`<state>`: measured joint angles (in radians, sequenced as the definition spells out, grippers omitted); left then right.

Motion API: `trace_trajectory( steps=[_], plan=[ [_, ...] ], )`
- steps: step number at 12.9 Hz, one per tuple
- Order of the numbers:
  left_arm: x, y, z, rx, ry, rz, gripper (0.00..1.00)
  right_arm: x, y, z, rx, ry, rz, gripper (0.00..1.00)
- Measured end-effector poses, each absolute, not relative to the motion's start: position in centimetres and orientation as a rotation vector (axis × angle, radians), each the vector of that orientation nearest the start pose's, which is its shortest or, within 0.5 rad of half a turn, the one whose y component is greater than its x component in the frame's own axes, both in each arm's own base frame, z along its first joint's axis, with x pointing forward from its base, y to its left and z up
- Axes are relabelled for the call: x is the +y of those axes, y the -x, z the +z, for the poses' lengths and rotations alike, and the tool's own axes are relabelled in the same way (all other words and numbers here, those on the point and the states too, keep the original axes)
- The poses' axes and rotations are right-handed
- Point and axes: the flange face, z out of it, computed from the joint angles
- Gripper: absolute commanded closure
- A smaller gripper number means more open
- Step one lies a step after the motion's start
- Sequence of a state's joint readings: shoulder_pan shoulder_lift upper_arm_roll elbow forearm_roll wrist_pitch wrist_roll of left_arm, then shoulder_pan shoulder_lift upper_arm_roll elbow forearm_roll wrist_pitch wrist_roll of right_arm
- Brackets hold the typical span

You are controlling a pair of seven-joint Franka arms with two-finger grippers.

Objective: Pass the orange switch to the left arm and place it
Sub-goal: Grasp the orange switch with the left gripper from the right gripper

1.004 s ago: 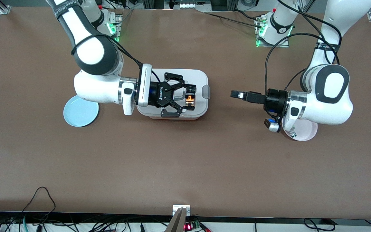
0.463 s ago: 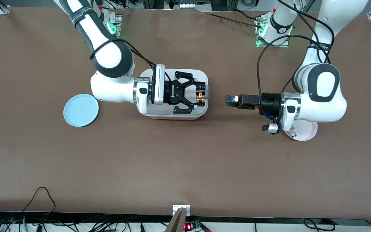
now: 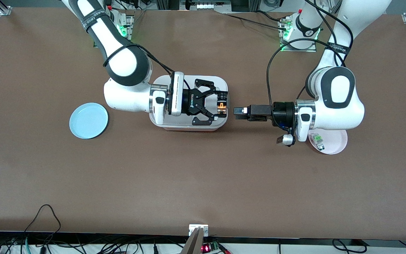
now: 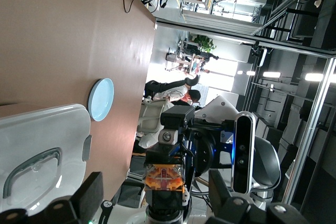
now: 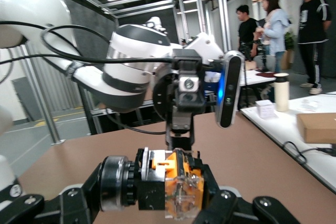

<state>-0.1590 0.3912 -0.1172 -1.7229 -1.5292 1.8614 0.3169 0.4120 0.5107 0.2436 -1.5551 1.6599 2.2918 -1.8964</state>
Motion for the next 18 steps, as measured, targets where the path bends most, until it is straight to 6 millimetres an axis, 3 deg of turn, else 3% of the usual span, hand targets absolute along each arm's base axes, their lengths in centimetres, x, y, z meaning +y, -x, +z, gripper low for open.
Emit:
trace_trajectory(
  steps=[2, 4, 5, 7, 8, 9, 12, 16, 17, 18],
  plan=[
    [-25.3, -61.9, 40.8, 0.136, -1.705, -0.188, 0.13, 43.9, -57.7, 40.5, -1.153, 1.464, -1.047, 0.76],
    [-26.1, -61.6, 40.8, 0.135, -1.709, -0.184, 0.23, 44.0, -57.5, 40.4, -1.155, 1.468, -1.047, 0.76],
    [-26.7, -61.4, 40.8, 0.133, -1.712, -0.183, 0.41, 44.0, -57.5, 40.4, -1.154, 1.470, -1.046, 0.76],
    [-26.8, -61.4, 40.8, 0.132, -1.712, -0.183, 0.42, 44.0, -57.6, 40.4, -1.154, 1.470, -1.047, 0.76],
    [-27.0, -61.3, 40.7, 0.129, -1.711, -0.188, 0.47, 44.0, -57.6, 40.4, -1.154, 1.470, -1.047, 0.76],
    [-27.6, -61.0, 40.6, 0.121, -1.711, -0.196, 0.53, 44.0, -57.6, 40.4, -1.154, 1.471, -1.047, 0.76],
    [-28.0, -60.6, 40.2, 0.097, -1.710, -0.185, 0.90, 44.1, -57.5, 40.1, -1.154, 1.474, -1.041, 0.76],
    [-27.9, -60.5, 40.0, 0.103, -1.710, -0.186, 0.94, 44.1, -57.5, 40.0, -1.163, 1.470, -1.049, 0.73],
    [-27.9, -60.5, 40.0, 0.103, -1.710, -0.186, 0.94, 44.1, -57.5, 40.0, -1.163, 1.470, -1.049, 0.53],
    [-27.9, -60.5, 40.0, 0.103, -1.710, -0.186, 0.94, 44.1, -57.5, 40.0, -1.163, 1.471, -1.049, 0.01]
  ],
)
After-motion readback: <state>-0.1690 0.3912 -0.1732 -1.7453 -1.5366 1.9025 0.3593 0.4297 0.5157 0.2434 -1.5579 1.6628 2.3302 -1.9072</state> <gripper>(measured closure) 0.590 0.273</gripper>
